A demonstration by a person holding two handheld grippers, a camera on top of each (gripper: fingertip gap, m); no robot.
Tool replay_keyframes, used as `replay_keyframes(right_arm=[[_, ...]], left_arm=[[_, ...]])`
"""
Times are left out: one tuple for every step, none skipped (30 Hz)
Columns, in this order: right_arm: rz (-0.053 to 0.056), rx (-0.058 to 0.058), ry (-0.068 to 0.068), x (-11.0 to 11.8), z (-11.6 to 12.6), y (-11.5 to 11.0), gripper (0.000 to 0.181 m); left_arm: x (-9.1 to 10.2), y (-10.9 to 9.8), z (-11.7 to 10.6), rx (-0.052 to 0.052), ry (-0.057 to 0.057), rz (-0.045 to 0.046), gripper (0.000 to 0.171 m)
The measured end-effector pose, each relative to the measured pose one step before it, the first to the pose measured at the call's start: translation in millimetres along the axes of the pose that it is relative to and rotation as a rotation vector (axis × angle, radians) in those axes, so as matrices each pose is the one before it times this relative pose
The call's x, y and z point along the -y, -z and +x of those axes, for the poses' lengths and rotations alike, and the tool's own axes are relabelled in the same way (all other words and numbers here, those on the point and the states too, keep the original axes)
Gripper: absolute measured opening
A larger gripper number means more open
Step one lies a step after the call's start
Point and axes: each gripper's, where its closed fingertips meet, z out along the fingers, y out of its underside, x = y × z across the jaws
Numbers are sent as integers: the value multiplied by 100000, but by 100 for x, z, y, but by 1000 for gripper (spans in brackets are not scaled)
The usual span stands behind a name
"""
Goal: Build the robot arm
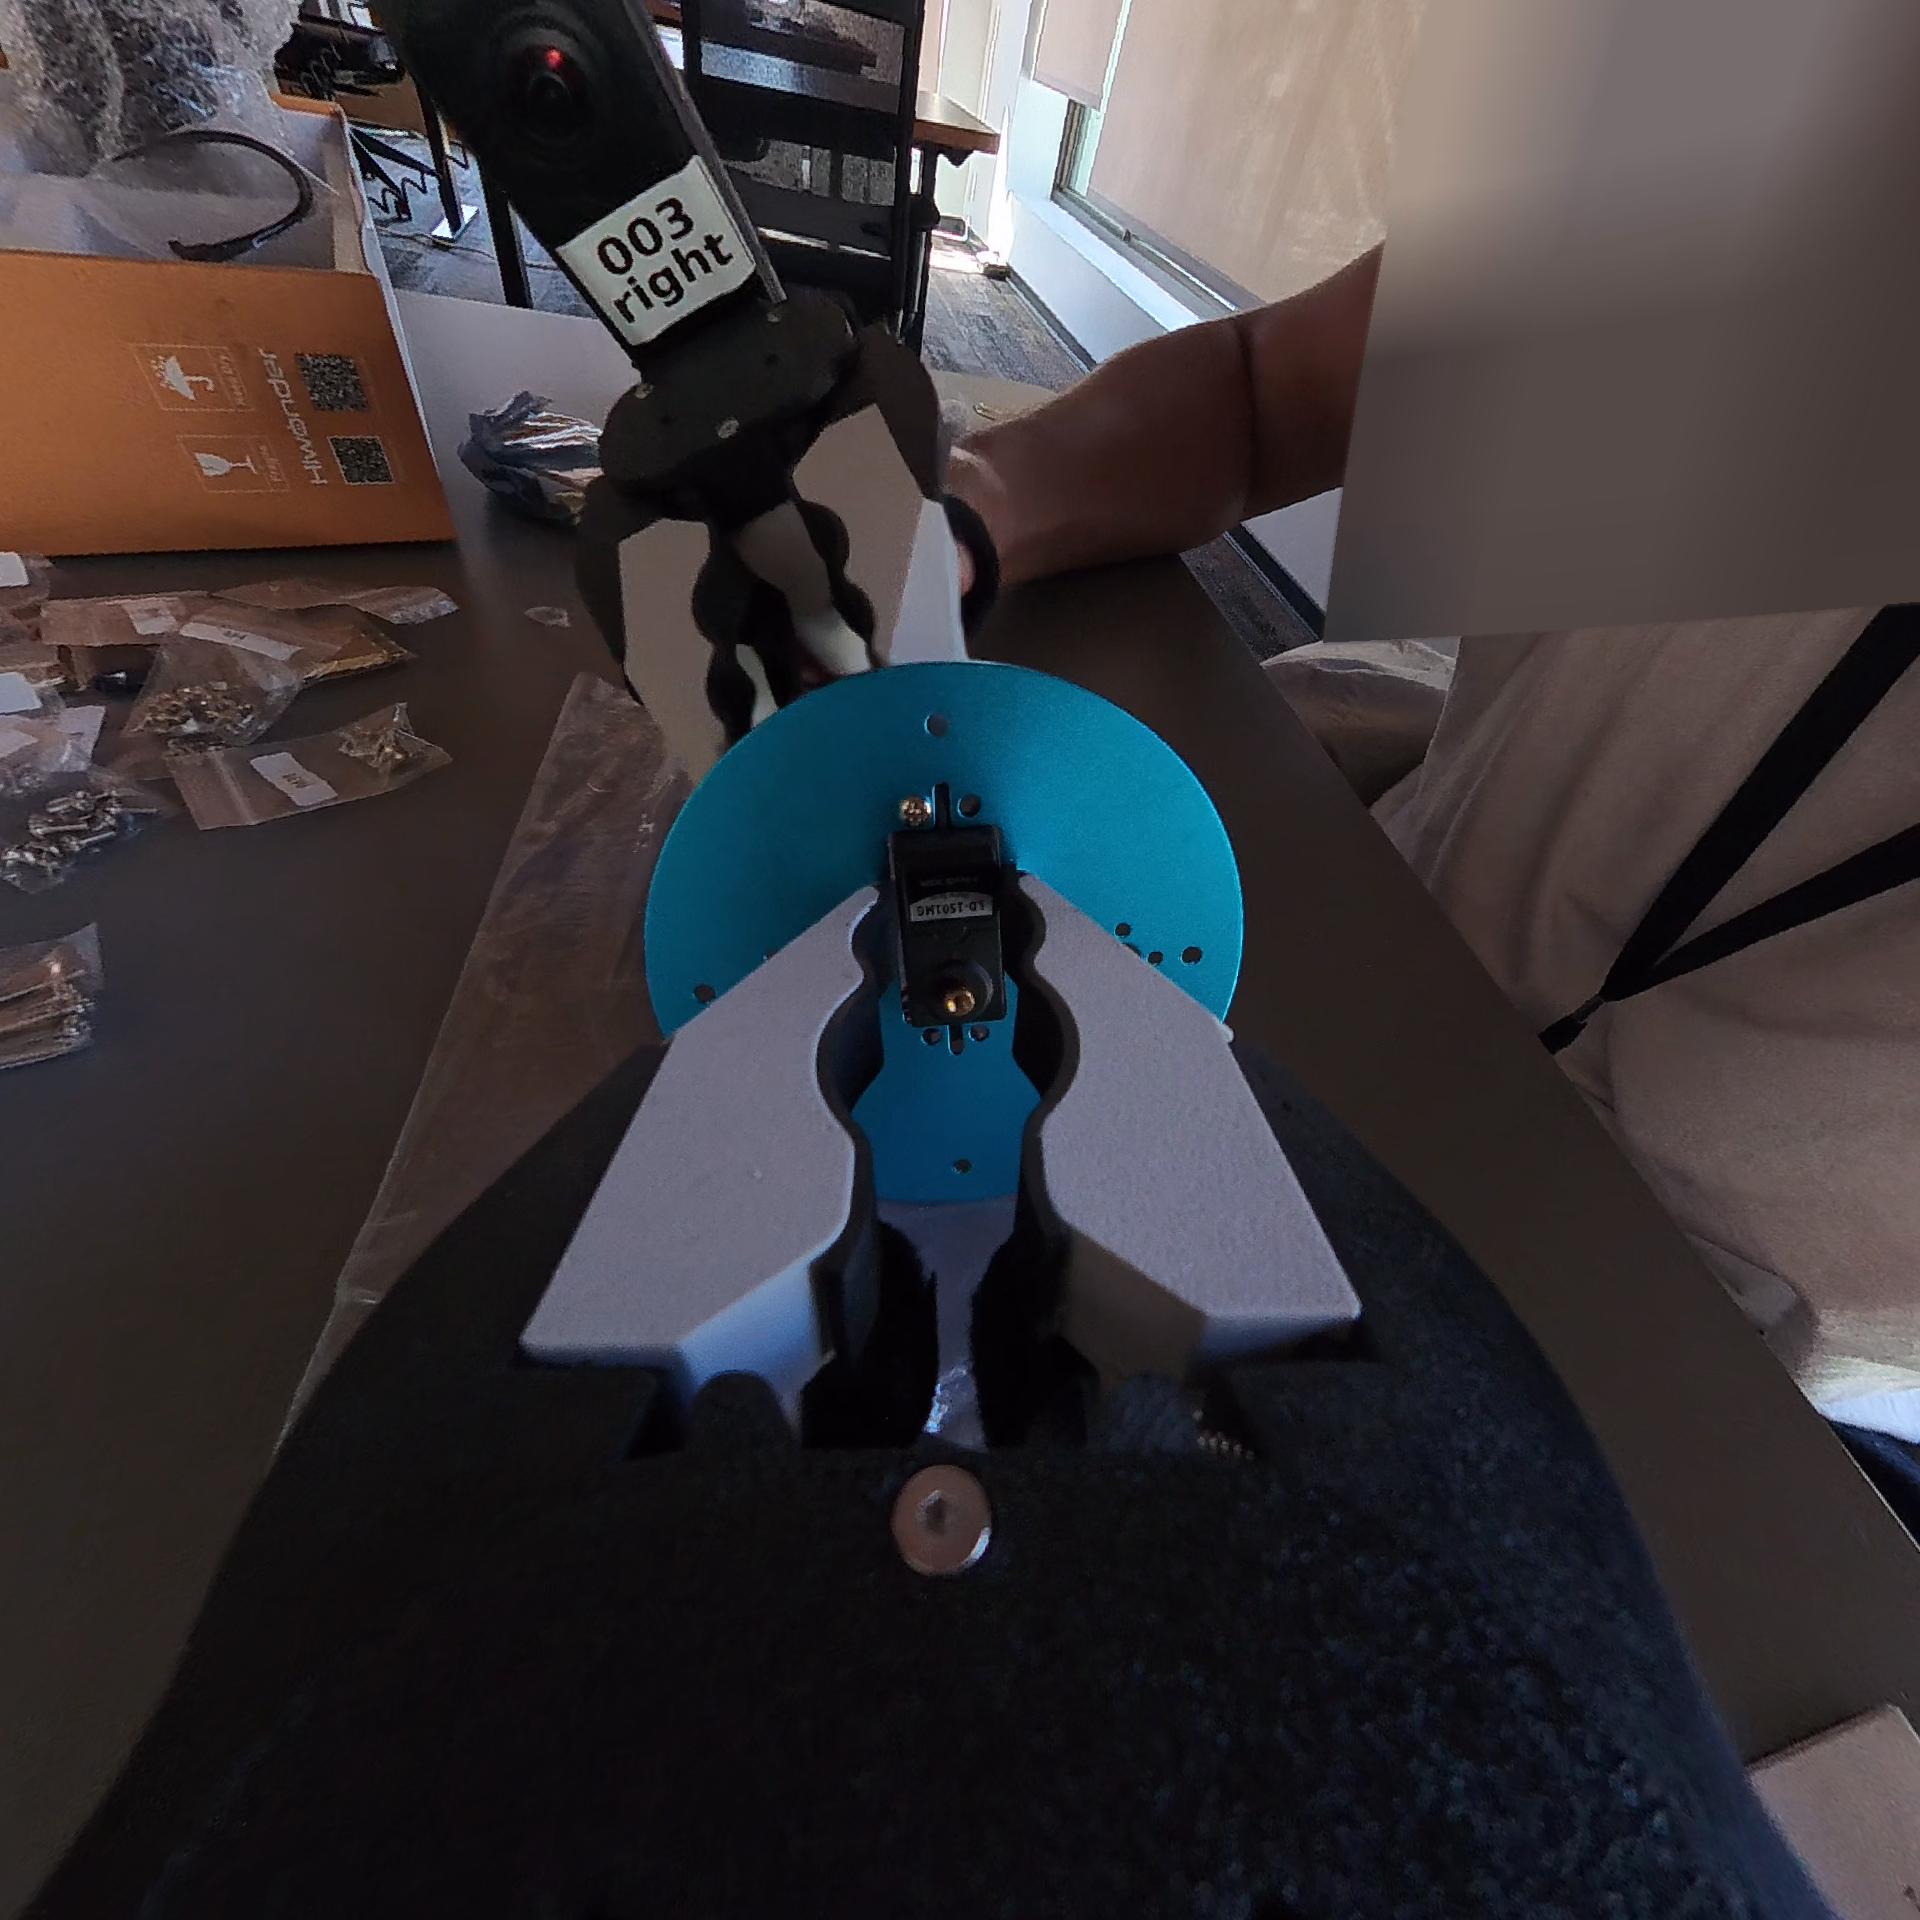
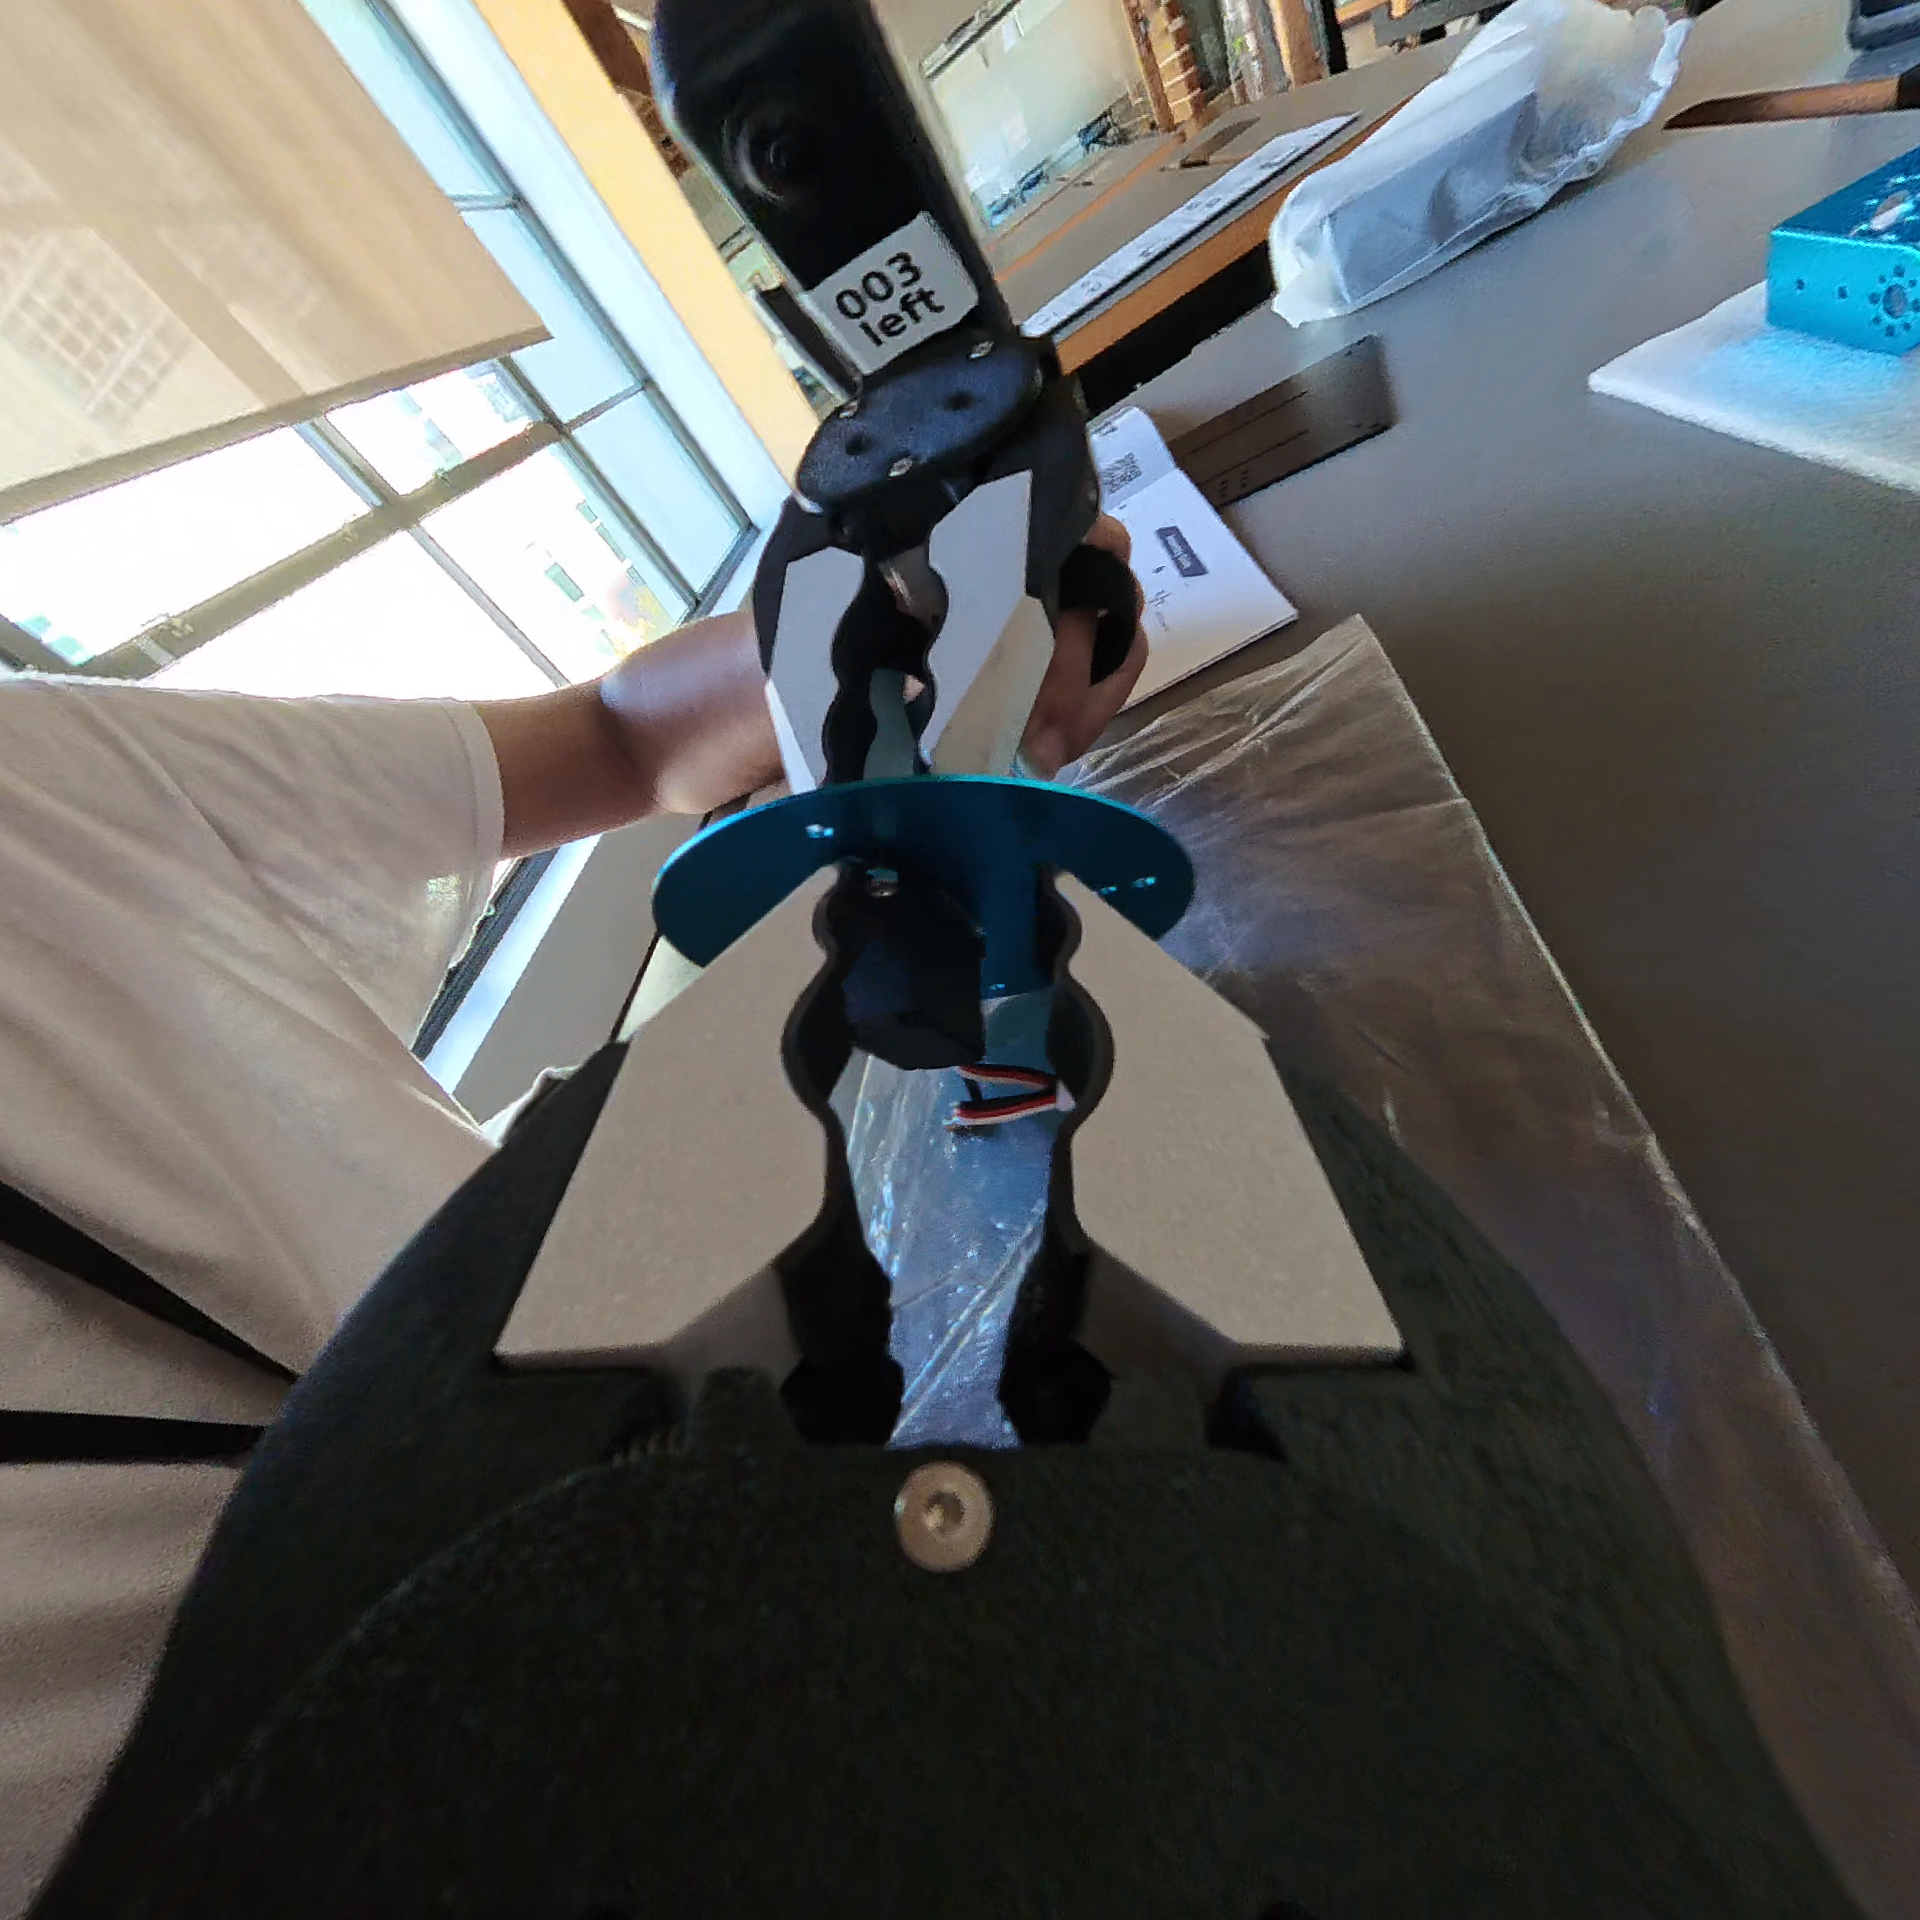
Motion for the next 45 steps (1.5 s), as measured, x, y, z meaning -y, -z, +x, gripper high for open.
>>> replay_keyframes(right_arm=[[1116, -795, -1571, 223, 366, 215, 34], [1838, -824, -2087, 329, 411, 333, 29], [1709, -503, -1578, 313, 344, 337, 28], [715, -74, -1155, 147, 180, 223, 29], [143, 543, -413, 23, -82, 86, 30], [-116, 871, 742, -57, -279, -50, 31], [-832, 1188, 1696, -199, -408, -204, 31], [-1595, 717, 1568, -300, -358, -283, 32], [-1475, 103, 1341, -277, -201, -277, 33], [-920, -550, 859, -190, 14, -206, 32], [-345, -1080, 217, -42, 234, -47, 34], [977, -857, -902, 185, 305, 125, 35], [840, -2919, -1566, 209, 677, 296, 28], [956, -2061, -680, 202, 544, 303, 27], [1484, 929, -486, 257, 1, 219, 30], [703, 2198, -899, 132, -342, 101, 31], [216, 2066, 220, 40, -478, -20, 31], [-568, 1249, 1685, -130, -437, -146, 32], [-1712, 1191, 2040, -318, -455, -259, 34], [-2113, 465, 1265, -385, -275, -314, 36], [-1674, -529, 397, -310, -24, -275, 36], [-208, -1048, 54, -95, 169, -157, 35], [701, -318, -768, 89, 226, 1, 36], [1088, -893, -2219, 221, 385, 169, 37], [2072, -2556, -2223, 397, 663, 381, 28], [1955, -984, -928, 405, 420, 389, 28], [1250, 889, -687, 271, 33, 274, 30], [180, 1079, -951, 61, -138, 135, 31], [-526, 1257, 196, -136, -304, -55, 34], [-1361, 1576, 1398, -337, -463, -252, 37], [-2440, 1133, 1343, -526, -418, -372, 39], [-2006, 400, 1263, -428, -283, -384, 39], [-1197, -579, 984, -234, -49, -309, 39], [-172, -226, 59, 23, 64, -86, 39], [1164, -1492, -1239, 300, 352, 167, 37], [3158, -1197, -1134, 598, 424, 346, 34], [2088, -1983, -1517, 453, 607, 437, 27], [811, -811, -1864, 209, 405, 321, 30], [188, 1078, -1251, 38, -26, 180, 32], [236, 1469, -148, -48, -285, 36, 33], [-605, 1112, 1265, -212, -377, -145, 35], [-2086, 1124, 1943, -424, -454, -289, 36], [-2122, 1201, 1779, -404, -475, -352, 38], [-1056, 441, 1268, -215, -308, -326, 38], [-606, -308, 584, -103, -84, -234, 38]], left_arm=[[-1, 18, -48, 341, -51, 41, 18], [4, -10, 34, -246, -52, 15, 18], [29, -22, 58, -276, 21, 124, 18], [11, -38, 27, -45, -82, -46, 18], [-37, -29, 7, 61, -179, -338, 18], [-29, -2, -10, -7, 28, -92, 18], [-11, 4, -12, -43, 211, 137, 18], [-7, 9, -28, -7, 166, 81, 18], [11, -7, -9, 4, 10, 59, 18], [4, -1, 11, -16, -71, -39, 18], [-8, -2, 1, 130, -105, -119, 18], [-20, 4, -8, 86, -53, -59, 18], [8, -2, 49, -313, 4, 155, 18], [51, -26, 26, -51, -68, 130, 18], [4, -26, 5, 62, -201, -168, 18], [-24, 3, -16, 91, -153, -269, 18], [-21, 26, -37, 58, 146, 97, 18], [-6, 33, -37, -2, 256, 214, 18], [-7, 25, -50, 99, 152, 110, 18], [1, -2, -18, 58, -6, -9, 18], [12, -21, 45, -205, -58, -12, 18], [17, -31, 52, -184, -101, 26, 18], [-17, -4, 6, 141, -116, -102, 18], [-13, 22, -37, 213, -75, -148, 18], [-1, 2, 35, -200, -35, 12, 18], [38, -12, 17, -102, 13, 206, 18], [14, -32, 11, -21, -91, -27, 18], [-22, -14, -3, 43, -97, -201, 18], [-33, -1, -26, 62, 63, -136, 18], [-15, -1, -34, 78, 160, 173, 18], [-17, 6, -17, -84, 193, 76, 18], [3, -3, 2, -66, 33, 5, 18], [9, -4, 23, -94, -59, 0, 18], [22, 24, 22, -19, -79, 106, 18], [92, 76, -49, 317, -5, 508, 18], [52, 39, 8, -7, -78, 199, 18], [36, -17, 71, -289, -244, -23, 18], [5, -42, 30, 9, -177, -168, 18], [-41, -43, 4, 17, -131, -252, 18], [-59, -18, 10, -102, 74, -196, 18], [-52, -8, -41, 10, 192, -6, 18], [-24, 1, -45, 58, 232, 78, 18], [-10, 2, -24, -27, 134, 41, 18], [16, -9, -2, -56, -1, 96, 18], [6, -9, 53, -211, -41, -23, 18]])
